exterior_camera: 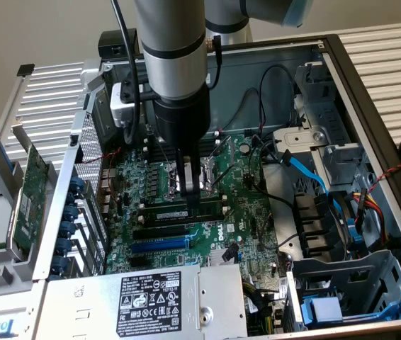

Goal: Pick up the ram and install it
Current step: 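Insert the ram into the slot, then press down the ram until it locks into place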

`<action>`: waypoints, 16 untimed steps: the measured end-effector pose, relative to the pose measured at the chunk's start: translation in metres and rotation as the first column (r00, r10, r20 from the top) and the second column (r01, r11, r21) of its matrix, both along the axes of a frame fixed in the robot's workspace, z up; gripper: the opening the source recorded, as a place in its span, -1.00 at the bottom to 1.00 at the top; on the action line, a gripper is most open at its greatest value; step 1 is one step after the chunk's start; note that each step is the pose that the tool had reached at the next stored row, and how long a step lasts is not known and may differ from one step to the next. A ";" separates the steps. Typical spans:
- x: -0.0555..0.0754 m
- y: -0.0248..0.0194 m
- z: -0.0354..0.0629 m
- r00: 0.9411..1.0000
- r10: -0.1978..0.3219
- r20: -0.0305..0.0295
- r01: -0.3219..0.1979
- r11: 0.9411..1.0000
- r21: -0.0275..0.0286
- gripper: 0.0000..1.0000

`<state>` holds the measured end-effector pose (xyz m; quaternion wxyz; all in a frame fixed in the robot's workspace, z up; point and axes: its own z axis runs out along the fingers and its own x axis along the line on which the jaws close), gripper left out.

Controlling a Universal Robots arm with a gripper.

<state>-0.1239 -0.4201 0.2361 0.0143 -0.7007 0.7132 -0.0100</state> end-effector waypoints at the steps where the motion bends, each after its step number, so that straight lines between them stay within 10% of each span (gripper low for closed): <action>1: 0.000 0.0000 0.0010 1.000 0.000 0.000 0.000 1.000 0.000 -0.58; 16: -0.002 0.0001 0.0045 1.000 -0.009 0.000 0.009 1.000 0.005 -0.58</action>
